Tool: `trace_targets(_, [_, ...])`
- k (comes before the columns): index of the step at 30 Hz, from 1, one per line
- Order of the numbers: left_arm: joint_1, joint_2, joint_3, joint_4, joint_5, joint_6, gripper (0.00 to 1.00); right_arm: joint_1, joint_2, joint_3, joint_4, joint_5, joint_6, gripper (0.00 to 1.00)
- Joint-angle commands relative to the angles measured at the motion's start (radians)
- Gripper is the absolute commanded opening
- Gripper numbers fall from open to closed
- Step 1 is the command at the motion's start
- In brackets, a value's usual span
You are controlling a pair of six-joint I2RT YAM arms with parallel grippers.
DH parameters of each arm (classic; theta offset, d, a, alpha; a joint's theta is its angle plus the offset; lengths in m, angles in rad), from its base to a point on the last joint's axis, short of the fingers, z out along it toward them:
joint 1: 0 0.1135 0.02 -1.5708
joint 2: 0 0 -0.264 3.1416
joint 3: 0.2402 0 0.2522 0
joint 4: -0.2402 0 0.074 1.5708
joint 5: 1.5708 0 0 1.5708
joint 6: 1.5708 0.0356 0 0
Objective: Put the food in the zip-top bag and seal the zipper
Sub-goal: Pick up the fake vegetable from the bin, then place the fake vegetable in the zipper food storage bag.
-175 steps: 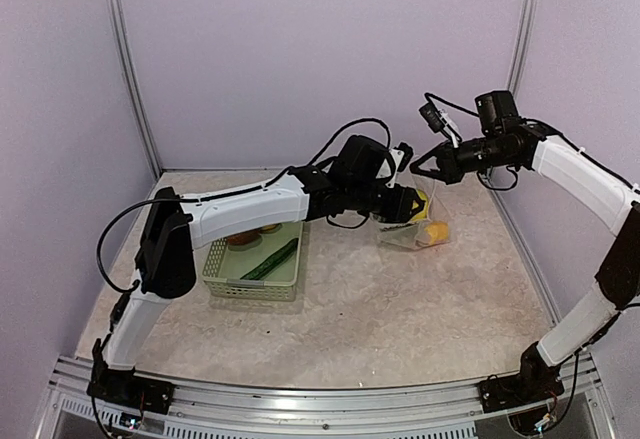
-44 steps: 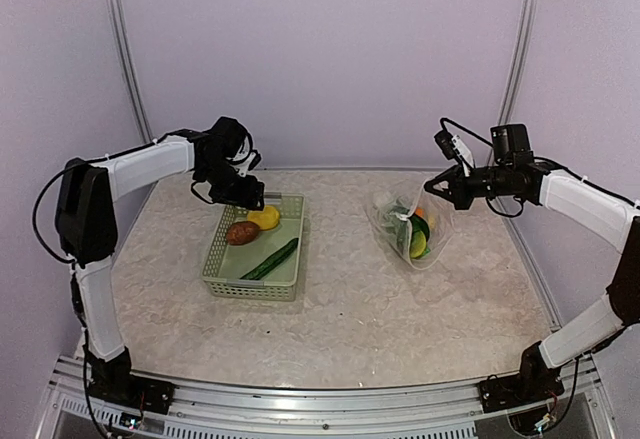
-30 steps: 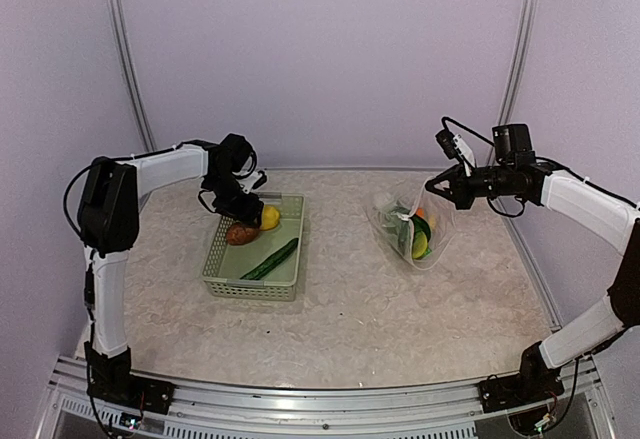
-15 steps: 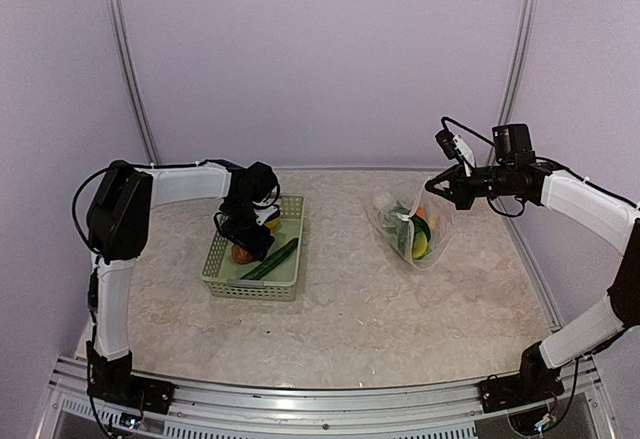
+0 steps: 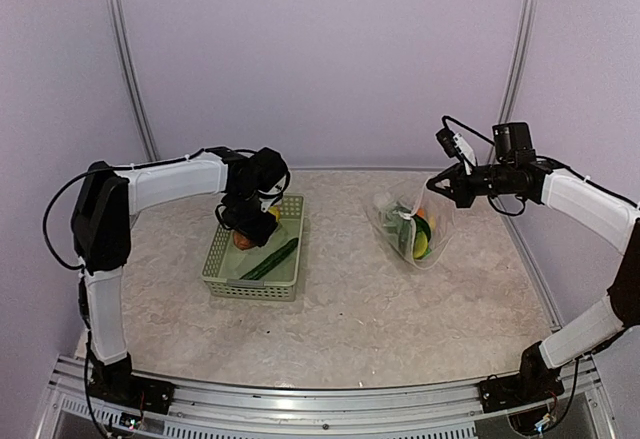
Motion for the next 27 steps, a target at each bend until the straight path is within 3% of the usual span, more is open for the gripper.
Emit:
trace_targets(1, [-0.056, -0.145, 0.063, 0.044, -0.053, -0.054, 0.49, -0.005, 0.001, 0.112, -0.072, 0.055, 0.015, 0.0])
trace_targets(8, [-0.127, -0.266, 0.046, 0.304, 0.079, -0.063, 0.45, -0.007, 0.101, 0.441, -0.231, 0.351, -0.034, 0.0])
trace_targets(13, [-0.178, -0.291, 0.04, 0.536, 0.214, -0.073, 0.44, -0.02, 0.206, 0.643, -0.261, 0.538, 0.037, 0.0])
trace_targets(17, [-0.223, -0.283, 0.05, 0.667, 0.312, -0.068, 0.44, -0.018, 0.222, 0.659, -0.257, 0.506, 0.084, 0.0])
trace_targets(27, [-0.3, -0.218, 0.008, 0.945, 0.429, -0.179, 0.43, 0.031, 0.229, 0.469, -0.278, 0.288, 0.085, 0.0])
